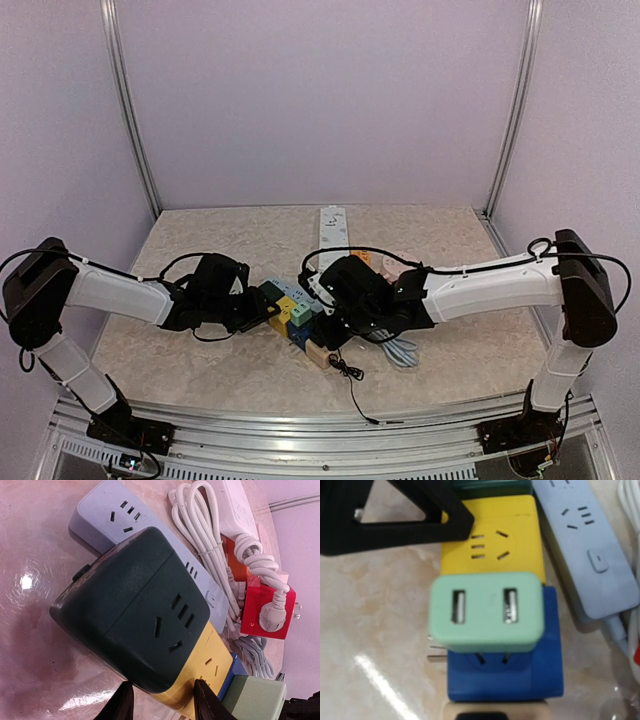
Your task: Pull the plug off the socket
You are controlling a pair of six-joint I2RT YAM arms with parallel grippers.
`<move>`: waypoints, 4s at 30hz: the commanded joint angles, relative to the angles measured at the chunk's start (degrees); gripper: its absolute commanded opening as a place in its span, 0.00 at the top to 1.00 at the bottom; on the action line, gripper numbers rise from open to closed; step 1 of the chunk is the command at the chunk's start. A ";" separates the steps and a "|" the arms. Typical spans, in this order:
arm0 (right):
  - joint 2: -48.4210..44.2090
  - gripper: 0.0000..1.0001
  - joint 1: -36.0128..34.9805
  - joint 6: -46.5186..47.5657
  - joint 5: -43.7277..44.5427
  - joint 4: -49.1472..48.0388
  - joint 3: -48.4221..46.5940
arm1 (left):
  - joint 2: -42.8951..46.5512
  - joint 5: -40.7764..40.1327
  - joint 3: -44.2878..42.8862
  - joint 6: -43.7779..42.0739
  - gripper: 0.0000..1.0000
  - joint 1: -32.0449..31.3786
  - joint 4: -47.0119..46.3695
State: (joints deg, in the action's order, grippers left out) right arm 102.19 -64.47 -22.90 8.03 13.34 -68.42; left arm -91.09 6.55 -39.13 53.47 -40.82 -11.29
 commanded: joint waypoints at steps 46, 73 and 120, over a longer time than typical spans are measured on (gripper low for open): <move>5.35 1.00 -6.68 6.64 12.80 10.07 -13.27 | -3.30 -0.38 0.13 -2.22 0.61 -1.02 7.77; -2.95 1.00 2.01 -2.72 -10.13 -5.81 -0.26 | -3.04 -0.84 0.29 -2.21 0.61 -1.02 8.39; 4.22 1.00 -6.50 6.89 8.35 10.58 -14.44 | -3.48 -1.09 -0.06 -2.16 0.61 -1.37 8.48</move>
State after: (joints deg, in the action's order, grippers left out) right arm 106.54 -69.69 -17.37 17.56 28.91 -80.09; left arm -91.57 6.55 -40.05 52.42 -41.58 -10.70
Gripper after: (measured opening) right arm 0.263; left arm 0.392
